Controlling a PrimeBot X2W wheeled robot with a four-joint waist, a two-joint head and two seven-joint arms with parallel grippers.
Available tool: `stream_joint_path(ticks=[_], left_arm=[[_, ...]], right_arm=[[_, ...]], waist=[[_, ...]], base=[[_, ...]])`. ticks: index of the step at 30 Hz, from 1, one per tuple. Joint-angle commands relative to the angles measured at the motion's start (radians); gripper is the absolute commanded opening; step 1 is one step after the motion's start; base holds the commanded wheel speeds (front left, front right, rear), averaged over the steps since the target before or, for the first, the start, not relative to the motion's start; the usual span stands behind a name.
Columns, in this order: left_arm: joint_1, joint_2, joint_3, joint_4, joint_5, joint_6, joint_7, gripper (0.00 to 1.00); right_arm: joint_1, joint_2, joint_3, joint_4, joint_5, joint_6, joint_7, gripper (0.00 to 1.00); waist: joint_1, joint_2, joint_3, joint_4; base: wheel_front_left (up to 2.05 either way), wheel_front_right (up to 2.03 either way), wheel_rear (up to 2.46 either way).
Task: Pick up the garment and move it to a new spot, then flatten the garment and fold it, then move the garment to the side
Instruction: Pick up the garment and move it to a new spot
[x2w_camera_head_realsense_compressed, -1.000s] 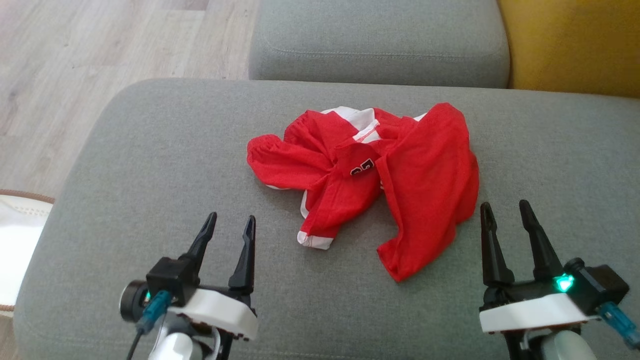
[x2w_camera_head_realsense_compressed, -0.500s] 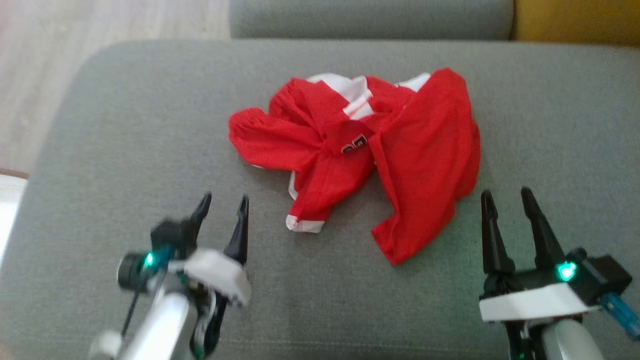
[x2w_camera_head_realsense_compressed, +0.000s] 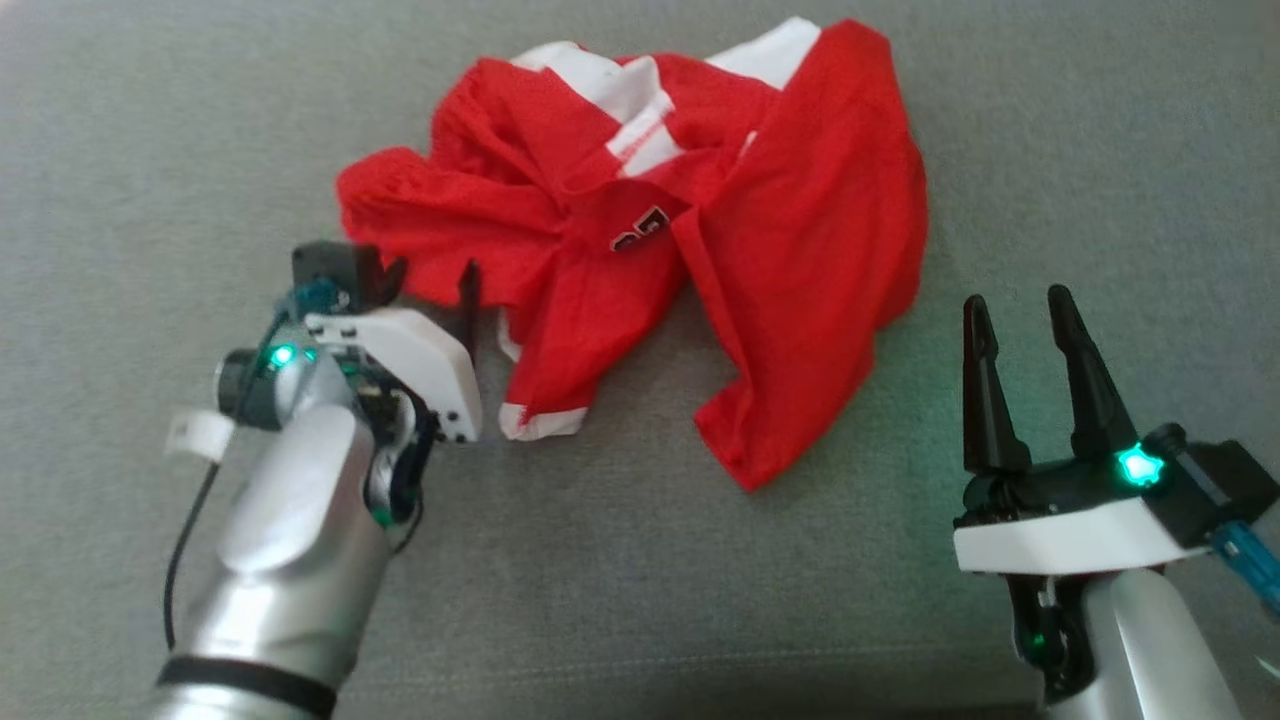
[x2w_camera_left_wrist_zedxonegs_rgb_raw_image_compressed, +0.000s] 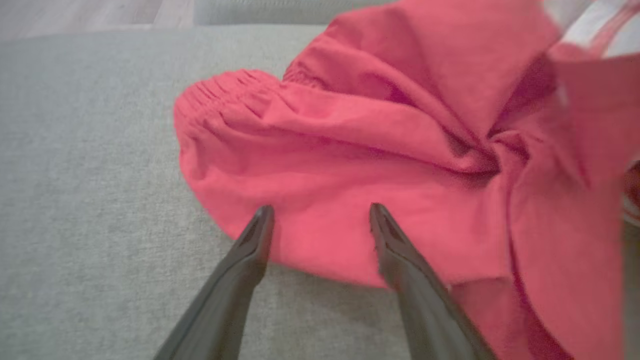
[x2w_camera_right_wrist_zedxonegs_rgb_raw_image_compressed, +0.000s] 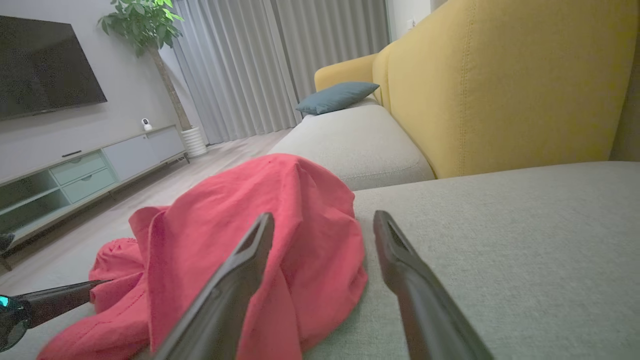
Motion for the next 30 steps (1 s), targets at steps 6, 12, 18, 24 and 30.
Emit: stream_joint_path(ticks=[6, 12, 18, 24, 30], left_arm=[[-0.127, 0.041, -0.009, 0.11, 0.039, -0.019, 0.047, 1.0], [-0.158, 0.034, -0.035, 0.183, 0.041, -0.053, 0.042, 0.0], [-0.175, 0.037, -0.014, 0.185, 0.031, -0.04, -0.099, 0.0], [-0.18, 0.067, 0.038, 0.129, 0.012, -0.015, -0.225, 0.0], [-0.146, 0.151, 0.121, -0.042, 0.005, 0.012, -0.264, 0.0]], right_arm=[[-0.049, -0.006, 0.028, -0.04, 0.012, -0.001, -0.011, 1.0], [-0.054, -0.006, 0.019, -0.036, 0.018, -0.001, -0.011, 1.0], [-0.054, -0.006, 0.02, -0.025, 0.024, -0.001, -0.011, 1.0], [-0.038, -0.006, 0.019, -0.016, 0.027, -0.001, -0.011, 1.0], [-0.008, -0.006, 0.008, -0.011, 0.036, -0.001, -0.011, 1.0]], waist=[[0.0, 0.0, 0.055, -0.046], [0.0, 0.0, 0.051, -0.044], [0.0, 0.0, 0.006, -0.022], [0.0, 0.0, -0.046, 0.001], [0.0, 0.0, -0.106, 0.039]], base=[[0.0, 0.0, 0.0], [0.0, 0.0, 0.0], [0.0, 0.0, 0.0], [0.0, 0.0, 0.0], [0.0, 0.0, 0.0]])
